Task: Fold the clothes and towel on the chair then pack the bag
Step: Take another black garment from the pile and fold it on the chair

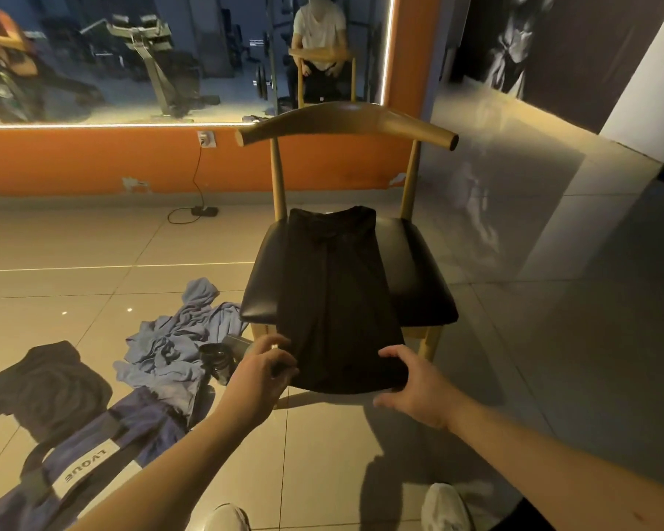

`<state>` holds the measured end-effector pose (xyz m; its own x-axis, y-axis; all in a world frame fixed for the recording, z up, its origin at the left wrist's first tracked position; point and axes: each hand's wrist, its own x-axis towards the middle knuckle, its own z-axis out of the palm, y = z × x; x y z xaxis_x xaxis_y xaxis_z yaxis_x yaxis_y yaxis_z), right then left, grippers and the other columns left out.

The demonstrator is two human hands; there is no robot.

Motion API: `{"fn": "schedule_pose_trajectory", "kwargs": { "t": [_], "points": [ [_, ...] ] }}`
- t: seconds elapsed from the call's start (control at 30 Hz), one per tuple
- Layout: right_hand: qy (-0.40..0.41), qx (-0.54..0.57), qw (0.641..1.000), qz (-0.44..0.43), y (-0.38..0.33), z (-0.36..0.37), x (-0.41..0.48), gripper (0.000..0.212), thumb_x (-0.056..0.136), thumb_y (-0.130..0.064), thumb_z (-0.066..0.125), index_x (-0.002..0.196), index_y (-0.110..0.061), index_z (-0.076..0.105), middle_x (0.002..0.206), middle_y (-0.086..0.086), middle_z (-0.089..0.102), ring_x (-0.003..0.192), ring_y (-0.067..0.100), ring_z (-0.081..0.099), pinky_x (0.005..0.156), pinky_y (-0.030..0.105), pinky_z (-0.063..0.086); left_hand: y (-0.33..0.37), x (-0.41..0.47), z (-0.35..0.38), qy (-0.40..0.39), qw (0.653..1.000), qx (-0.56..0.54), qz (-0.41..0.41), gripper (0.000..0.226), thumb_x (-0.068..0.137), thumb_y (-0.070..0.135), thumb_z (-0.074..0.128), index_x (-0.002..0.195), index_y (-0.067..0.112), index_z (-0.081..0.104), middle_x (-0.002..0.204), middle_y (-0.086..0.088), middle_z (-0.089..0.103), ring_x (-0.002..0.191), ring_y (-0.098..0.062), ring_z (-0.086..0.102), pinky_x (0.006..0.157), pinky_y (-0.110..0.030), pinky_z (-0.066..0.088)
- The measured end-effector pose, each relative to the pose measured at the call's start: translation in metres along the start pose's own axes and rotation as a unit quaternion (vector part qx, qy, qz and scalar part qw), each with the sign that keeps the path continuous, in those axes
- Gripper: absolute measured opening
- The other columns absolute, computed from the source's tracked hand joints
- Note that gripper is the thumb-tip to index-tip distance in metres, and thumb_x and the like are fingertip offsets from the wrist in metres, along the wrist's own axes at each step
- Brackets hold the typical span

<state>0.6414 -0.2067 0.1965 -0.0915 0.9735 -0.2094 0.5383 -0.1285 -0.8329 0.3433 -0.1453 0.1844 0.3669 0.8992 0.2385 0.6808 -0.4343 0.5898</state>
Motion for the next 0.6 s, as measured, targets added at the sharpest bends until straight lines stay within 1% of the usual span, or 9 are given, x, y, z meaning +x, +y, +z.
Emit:
{"fn": "schedule_pose_trajectory", "kwargs": {
  "t": [0.1,0.2,0.3,0.37,0.4,0.43,0.5,0.57,0.6],
  "points": [
    [-0.031,-0.052,0.998,-0.013,0.0,-0.006,-0.003,0.07,0.091,-0.004,0.068,0.145,-0.036,0.039,0.125,-0.021,0.046,0.124,0.007,0.05,0.1,0.017,0.047,-0.005,0.003,-0.013,-0.104,0.994,-0.04,-0.015,0.031,0.087,0.037,0.076,0.116,0.026,0.069,0.124,0.013,0.056,0.11,-0.008,0.061,0.098,-0.028,0.056],
    [0.011,-0.09,0.995,-0.037,0.005,-0.008,-0.001,0.057,0.096,0.0,0.059,0.14,-0.033,0.047,0.126,-0.016,0.049,0.124,0.008,0.052,0.105,0.024,0.049,-0.016,0.006,-0.019,-0.172,0.984,0.037,0.027,0.049,0.089,0.023,0.078,0.133,0.023,0.059,0.137,0.012,0.05,0.122,-0.007,0.054,0.106,-0.027,0.051],
    [0.067,-0.108,0.989,-0.074,0.009,-0.012,0.002,0.044,0.096,0.001,0.058,0.128,-0.029,0.058,0.118,-0.013,0.058,0.116,0.009,0.058,0.1,0.028,0.054,-0.021,0.01,-0.02,-0.109,0.976,0.129,0.137,0.045,0.088,0.006,0.077,0.129,0.019,0.065,0.131,0.0,0.059,0.115,-0.017,0.062,0.097,-0.025,0.056],
    [0.091,-0.144,0.981,-0.094,0.014,-0.013,0.006,0.04,0.096,0.001,0.058,0.126,-0.024,0.063,0.118,-0.007,0.062,0.113,0.011,0.061,0.097,0.029,0.056,-0.02,0.013,-0.022,-0.061,0.961,0.174,0.205,0.038,0.076,0.01,0.088,0.111,0.019,0.075,0.115,-0.002,0.066,0.098,-0.02,0.067,0.08,-0.026,0.058],
    [0.108,-0.174,0.973,-0.107,0.018,-0.013,0.008,0.041,0.094,0.002,0.06,0.127,-0.023,0.065,0.12,-0.005,0.06,0.114,0.013,0.06,0.096,0.03,0.057,-0.019,0.013,-0.023,-0.051,0.956,0.192,0.216,0.035,0.073,0.015,0.091,0.104,0.021,0.077,0.112,0.0,0.066,0.096,-0.019,0.066,0.078,-0.027,0.057],
    [0.132,-0.214,0.96,-0.121,0.023,-0.012,0.01,0.043,0.092,0.002,0.064,0.127,-0.022,0.067,0.124,-0.003,0.057,0.116,0.015,0.058,0.096,0.032,0.057,-0.018,0.013,-0.023,-0.05,0.951,0.211,0.219,0.032,0.073,0.021,0.092,0.102,0.024,0.077,0.114,0.002,0.065,0.1,-0.02,0.063,0.081,-0.03,0.056],
    [0.174,-0.283,0.932,-0.148,0.03,-0.014,0.015,0.042,0.084,0.001,0.074,0.119,-0.022,0.072,0.136,0.0,0.048,0.129,0.019,0.048,0.102,0.033,0.052,-0.021,0.015,-0.023,-0.069,0.946,0.237,0.208,0.026,0.079,0.03,0.085,0.102,0.028,0.075,0.127,0.005,0.062,0.12,-0.022,0.054,0.097,-0.041,0.05],
    [0.178,-0.292,0.923,-0.174,0.027,-0.022,0.024,0.033,0.083,-0.002,0.075,0.108,-0.023,0.077,0.148,-0.004,0.044,0.144,0.017,0.033,0.114,0.035,0.036,-0.026,0.02,-0.024,-0.102,0.966,0.182,0.152,0.019,0.087,0.034,0.073,0.106,0.029,0.073,0.137,0.009,0.058,0.138,-0.019,0.041,0.116,-0.048,0.036],
    [0.162,-0.273,0.932,-0.173,0.021,-0.028,0.031,0.028,0.085,-0.004,0.073,0.105,-0.023,0.077,0.149,-0.008,0.046,0.147,0.012,0.029,0.118,0.036,0.029,-0.026,0.026,-0.025,-0.107,0.98,0.128,0.111,0.02,0.09,0.033,0.067,0.109,0.029,0.072,0.137,0.012,0.057,0.141,-0.015,0.037,0.12,-0.048,0.029]
  ]
}}
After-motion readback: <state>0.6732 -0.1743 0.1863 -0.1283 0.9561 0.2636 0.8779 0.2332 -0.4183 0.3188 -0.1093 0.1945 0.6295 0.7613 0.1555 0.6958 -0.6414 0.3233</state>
